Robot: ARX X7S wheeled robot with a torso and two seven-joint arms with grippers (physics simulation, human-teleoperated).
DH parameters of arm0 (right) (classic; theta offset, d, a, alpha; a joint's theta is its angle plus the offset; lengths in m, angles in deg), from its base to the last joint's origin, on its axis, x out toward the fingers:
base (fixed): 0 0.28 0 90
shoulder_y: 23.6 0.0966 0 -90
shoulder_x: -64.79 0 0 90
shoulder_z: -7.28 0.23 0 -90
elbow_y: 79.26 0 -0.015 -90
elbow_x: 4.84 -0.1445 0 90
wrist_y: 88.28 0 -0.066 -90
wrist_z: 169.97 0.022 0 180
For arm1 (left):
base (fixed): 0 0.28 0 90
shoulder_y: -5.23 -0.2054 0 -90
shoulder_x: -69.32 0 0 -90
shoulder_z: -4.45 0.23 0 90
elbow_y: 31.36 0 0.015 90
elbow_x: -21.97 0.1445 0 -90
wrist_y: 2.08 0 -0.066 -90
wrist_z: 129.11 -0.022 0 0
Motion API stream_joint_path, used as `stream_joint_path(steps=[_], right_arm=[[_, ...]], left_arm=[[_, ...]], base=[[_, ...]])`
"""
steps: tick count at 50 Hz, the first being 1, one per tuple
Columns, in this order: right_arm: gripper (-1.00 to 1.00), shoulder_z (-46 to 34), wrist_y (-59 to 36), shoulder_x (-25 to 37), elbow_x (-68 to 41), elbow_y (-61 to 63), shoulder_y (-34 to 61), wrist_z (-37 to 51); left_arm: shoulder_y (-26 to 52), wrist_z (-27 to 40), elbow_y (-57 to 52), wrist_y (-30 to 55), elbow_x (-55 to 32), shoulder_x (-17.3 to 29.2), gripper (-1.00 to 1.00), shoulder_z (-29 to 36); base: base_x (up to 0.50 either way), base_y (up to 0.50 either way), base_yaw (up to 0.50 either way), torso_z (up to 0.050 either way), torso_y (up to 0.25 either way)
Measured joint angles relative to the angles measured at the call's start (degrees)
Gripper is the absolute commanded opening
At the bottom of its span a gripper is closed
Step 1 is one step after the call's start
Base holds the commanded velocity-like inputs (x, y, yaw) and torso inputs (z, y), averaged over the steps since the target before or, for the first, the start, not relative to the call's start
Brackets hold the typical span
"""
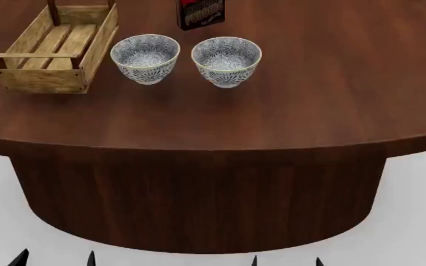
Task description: Stack the left bowl on the right bowl and place them in the tray.
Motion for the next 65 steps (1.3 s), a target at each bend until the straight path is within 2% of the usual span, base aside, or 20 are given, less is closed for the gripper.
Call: stream_joint_path(steps=[23, 35, 40, 55, 59, 65], right_arm=[[1.00, -2.9, -0.4, 2.7, -2.6, 1.4, 0.1, 2.9], [1.00, -3.5, -7.1, 5.1, -3.8, 11.3, 2.5, 4.2], [1.00, -3.7, -12.3, 6.0, -4.0, 16.6, 5.0, 4.9], [1.00, -3.4, -39.6, 8.6, -4.8, 40.5, 15.3, 8.0], [1.00, -3.8, -46.1, 9.1, -4.7, 45.6, 17.6, 8.9], [1.00, -4.5, -54.5, 9.7, -4.4, 51.8, 21.1, 10.3]], left_arm=[[-1.0, 2.9, -3.0, 0.5, -3.5, 2.5, 1.00, 2.4], [1.2, 4.1, -13.8, 9.0, -6.8, 4.6, 1.00, 3.1], [3.8, 4.5, -19.5, 14.4, -8.3, 5.6, 1.00, 3.4], [13.3, 10.7, -46.0, 42.5, -13.2, 8.9, 1.00, 1.9], [15.6, 17.3, -50.6, 46.9, -20.0, 12.1, 1.00, 1.5], [19.7, 30.9, -54.9, 48.0, -32.9, 20.2, 1.00, 3.7]], base=[[0.00, 0.00, 0.00, 0.000, 0.000], [0.00, 0.00, 0.00, 0.000, 0.000], [0.00, 0.00, 0.00, 0.000, 0.000], [0.00, 0.00, 0.00, 0.000, 0.000], [0.00, 0.00, 0.00, 0.000, 0.000], [0.06, 0.05, 0.00, 0.000, 0.000]])
